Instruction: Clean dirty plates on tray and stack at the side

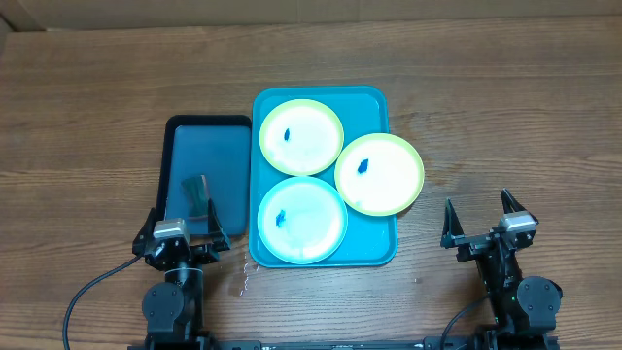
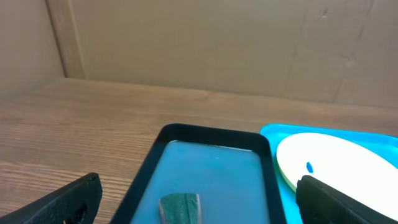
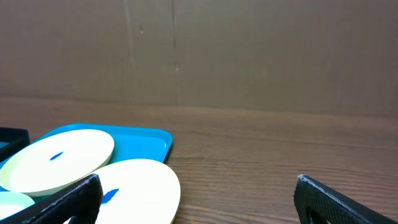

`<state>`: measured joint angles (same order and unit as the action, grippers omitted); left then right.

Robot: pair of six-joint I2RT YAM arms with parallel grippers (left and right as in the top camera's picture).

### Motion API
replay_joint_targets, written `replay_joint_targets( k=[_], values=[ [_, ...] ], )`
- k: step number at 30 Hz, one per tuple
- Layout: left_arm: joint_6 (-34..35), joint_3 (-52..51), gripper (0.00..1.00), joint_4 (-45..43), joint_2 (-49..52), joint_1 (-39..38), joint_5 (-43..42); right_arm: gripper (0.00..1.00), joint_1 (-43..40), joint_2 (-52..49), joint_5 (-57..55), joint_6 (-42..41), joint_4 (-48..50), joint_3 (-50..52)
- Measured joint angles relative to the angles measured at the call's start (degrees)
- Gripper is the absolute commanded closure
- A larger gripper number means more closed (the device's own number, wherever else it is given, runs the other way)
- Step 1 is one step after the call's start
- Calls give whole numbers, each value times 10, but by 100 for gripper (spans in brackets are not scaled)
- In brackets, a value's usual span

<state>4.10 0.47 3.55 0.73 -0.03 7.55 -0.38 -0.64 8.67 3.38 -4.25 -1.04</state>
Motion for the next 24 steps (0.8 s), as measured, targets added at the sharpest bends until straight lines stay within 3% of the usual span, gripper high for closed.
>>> replay_joint_targets(
  k=[15,24],
  values=[
    [3,10,0,14,0,0,-46,0,0,0,6,-46,5,-3],
    [20,203,0,94,29,0,-66,0,0,-18,11,-64,-50,-143]
  ],
)
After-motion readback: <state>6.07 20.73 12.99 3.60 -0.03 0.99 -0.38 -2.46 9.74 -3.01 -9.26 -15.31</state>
